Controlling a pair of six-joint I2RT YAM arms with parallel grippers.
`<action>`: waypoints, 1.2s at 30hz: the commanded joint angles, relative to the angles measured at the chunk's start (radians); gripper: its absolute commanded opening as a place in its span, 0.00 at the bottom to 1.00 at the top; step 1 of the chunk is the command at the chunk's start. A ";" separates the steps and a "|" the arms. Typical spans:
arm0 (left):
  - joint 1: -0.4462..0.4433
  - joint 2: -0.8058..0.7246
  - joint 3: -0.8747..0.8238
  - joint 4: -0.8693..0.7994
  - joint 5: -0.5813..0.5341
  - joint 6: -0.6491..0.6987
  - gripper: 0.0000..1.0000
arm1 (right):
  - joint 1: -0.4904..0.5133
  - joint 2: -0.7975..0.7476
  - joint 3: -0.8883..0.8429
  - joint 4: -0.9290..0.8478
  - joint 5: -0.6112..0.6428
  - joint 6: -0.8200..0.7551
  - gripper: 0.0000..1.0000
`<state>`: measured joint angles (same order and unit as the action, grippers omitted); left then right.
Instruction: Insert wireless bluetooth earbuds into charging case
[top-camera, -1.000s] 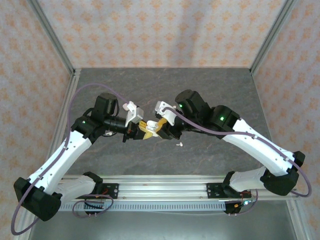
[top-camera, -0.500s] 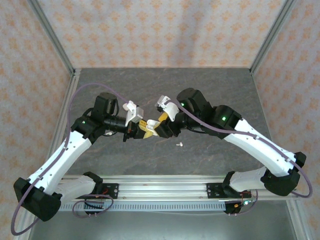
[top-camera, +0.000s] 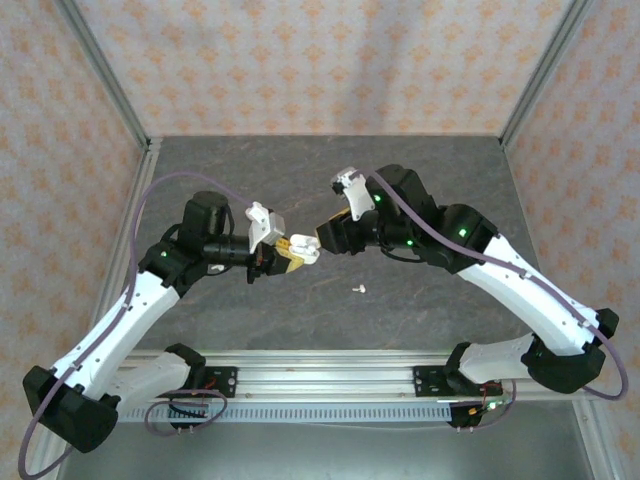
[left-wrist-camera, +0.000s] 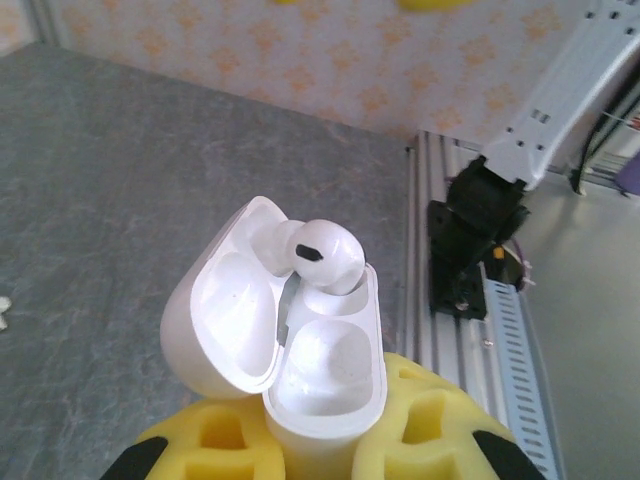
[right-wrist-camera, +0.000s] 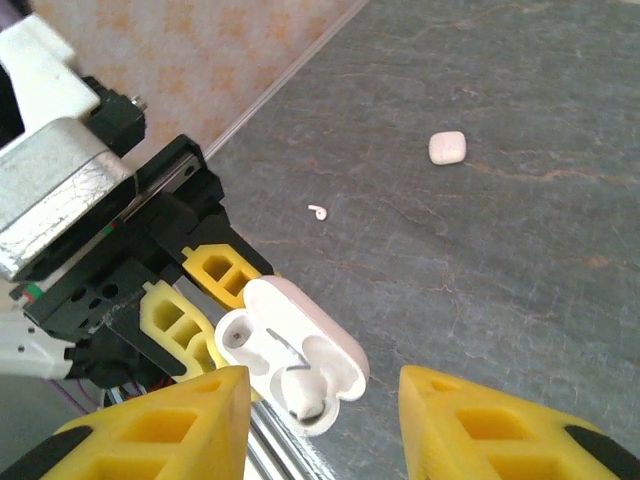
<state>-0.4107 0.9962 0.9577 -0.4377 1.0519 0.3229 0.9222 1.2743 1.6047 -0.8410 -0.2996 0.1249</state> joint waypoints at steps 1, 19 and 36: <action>0.006 -0.021 -0.013 0.071 -0.103 -0.067 0.00 | 0.020 0.009 0.043 -0.059 0.090 0.142 0.43; 0.006 -0.014 -0.036 0.112 -0.140 -0.113 0.00 | 0.060 0.168 0.120 -0.115 0.150 0.305 0.51; 0.006 -0.013 -0.032 0.114 -0.129 -0.102 0.00 | 0.073 0.247 0.181 -0.175 0.172 0.304 0.50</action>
<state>-0.4107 0.9916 0.9264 -0.3695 0.9150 0.2249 0.9878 1.5120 1.7542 -0.9844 -0.1524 0.4194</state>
